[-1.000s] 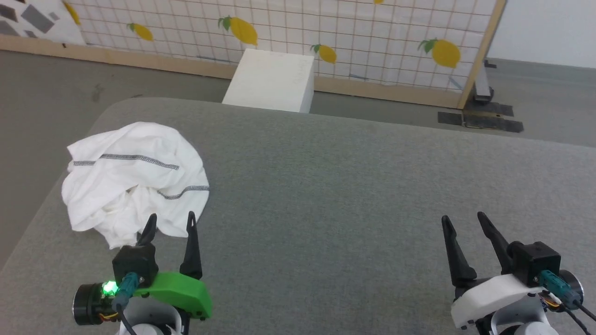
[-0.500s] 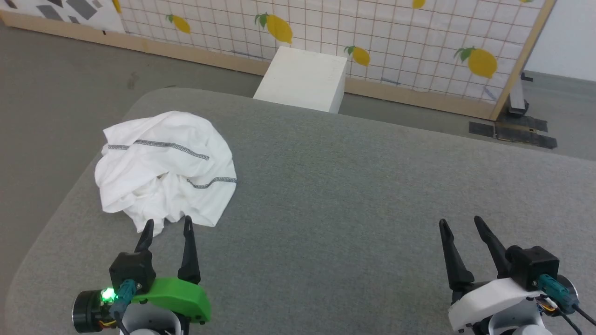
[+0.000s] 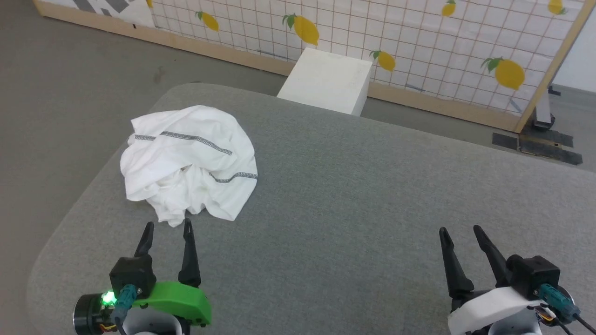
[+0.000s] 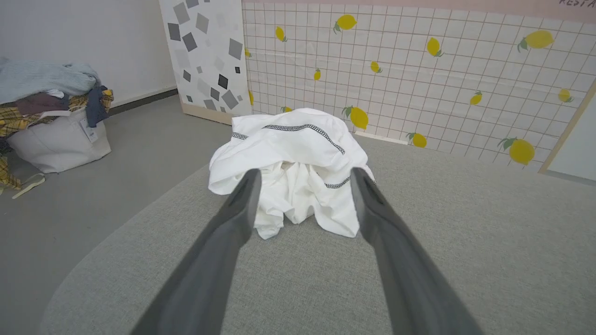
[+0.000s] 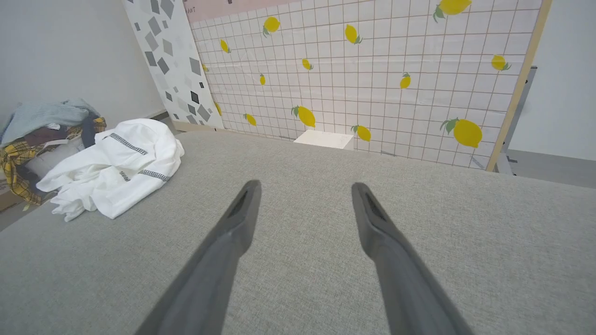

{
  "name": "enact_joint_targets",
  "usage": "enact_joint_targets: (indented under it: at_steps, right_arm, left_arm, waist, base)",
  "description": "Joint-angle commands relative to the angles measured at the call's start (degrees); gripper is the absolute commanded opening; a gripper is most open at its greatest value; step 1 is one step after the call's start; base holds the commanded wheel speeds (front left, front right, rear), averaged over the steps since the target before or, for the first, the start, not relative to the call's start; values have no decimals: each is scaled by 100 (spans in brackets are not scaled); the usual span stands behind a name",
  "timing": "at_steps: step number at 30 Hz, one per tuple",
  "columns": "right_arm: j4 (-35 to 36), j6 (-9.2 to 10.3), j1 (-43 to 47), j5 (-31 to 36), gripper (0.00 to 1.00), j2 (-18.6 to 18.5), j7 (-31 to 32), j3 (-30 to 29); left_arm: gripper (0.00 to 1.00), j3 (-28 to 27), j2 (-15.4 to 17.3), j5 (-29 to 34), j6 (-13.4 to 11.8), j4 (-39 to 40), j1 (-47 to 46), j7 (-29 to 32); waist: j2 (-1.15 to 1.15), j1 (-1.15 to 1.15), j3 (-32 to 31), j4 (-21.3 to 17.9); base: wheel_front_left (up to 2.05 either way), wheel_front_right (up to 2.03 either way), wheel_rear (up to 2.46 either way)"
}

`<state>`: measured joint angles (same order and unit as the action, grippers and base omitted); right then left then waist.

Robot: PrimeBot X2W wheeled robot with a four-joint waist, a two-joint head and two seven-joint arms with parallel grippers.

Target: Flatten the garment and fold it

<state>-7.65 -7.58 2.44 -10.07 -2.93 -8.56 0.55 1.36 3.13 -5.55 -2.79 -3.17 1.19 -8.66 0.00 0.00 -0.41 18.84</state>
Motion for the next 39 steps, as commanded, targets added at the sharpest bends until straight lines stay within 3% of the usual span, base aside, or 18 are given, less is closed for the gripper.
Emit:
enact_joint_targets:
  at_steps: [1, 39]
  right_arm:
    - [-41, 5, 80, -59, 100, 3, -60, 12]
    - [-121, 8, 221, -108, 100, 5, -514, -45]
  left_arm:
    - [100, 15, -15, -41, -49, -21, 89, -54]
    - [100, 44, -23, -284, -255, -185, 228, -505]
  waist:
    - [0, 0, -10, 60]
    - [0, 0, -64, 925]
  base:
    - [0, 0, 0]
    - [0, 0, 0]
